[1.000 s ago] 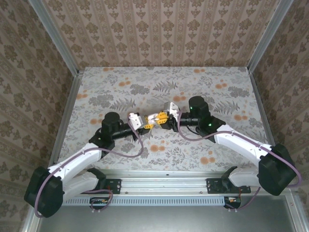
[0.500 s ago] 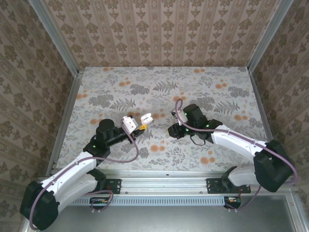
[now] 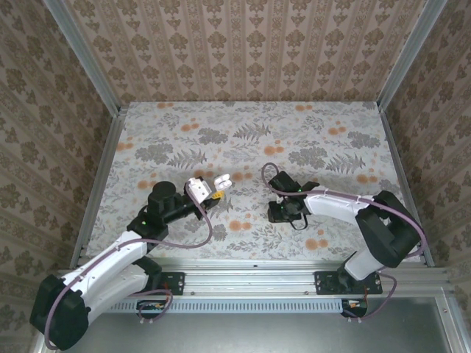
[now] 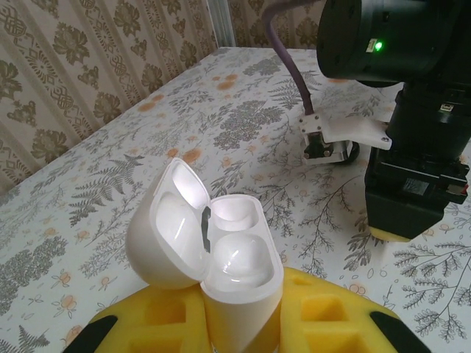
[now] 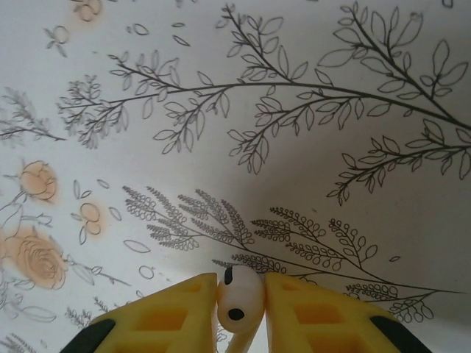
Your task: Insert wireless bluetooth earbuds into charging case
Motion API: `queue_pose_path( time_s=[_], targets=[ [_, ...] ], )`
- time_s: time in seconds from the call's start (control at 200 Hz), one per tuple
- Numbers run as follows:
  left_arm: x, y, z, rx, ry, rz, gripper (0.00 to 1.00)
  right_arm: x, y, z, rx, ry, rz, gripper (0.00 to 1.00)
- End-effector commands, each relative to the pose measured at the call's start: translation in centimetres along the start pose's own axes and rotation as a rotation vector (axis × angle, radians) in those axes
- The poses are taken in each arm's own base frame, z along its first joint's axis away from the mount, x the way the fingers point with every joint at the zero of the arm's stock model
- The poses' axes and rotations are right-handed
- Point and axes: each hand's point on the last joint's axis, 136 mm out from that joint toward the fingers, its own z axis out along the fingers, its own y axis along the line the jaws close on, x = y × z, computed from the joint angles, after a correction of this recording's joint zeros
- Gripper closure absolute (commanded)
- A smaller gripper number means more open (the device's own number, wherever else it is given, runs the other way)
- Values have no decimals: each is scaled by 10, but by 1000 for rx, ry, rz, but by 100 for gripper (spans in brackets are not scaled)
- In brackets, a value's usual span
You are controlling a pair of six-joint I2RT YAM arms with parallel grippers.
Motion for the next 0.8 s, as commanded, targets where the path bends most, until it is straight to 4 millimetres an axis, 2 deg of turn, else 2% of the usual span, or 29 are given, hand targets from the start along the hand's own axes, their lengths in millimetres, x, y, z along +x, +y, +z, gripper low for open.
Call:
queue_pose_path(
  time_s=[0.0,0.06,0.17,0.285,0.38,0.58,0.795],
  targets=[
    [-4,0,-1,-5,-3,30,81,0,-5,-8,73,43,28,71],
    [-4,0,-1,-5,-2,29,81,-2,-3,-15,90,59,37,63],
    [-4,1,-1,-8,-1,29,81,-6,-2,-27,129,93,39,55],
    [-5,1,-2,-12,-1,32,81,-7,-2,-41,172,150,39,53],
    [-4,2,-2,-14,3,30,81,-2,-6,-44,213,222,125,54],
    [-6,2,-3,-19,-2,34,81,9,1,-39,245,337,307,52],
    [-7,2,-4,-21,-4,33,81,6,0,-20,267,371,367,52]
  ],
)
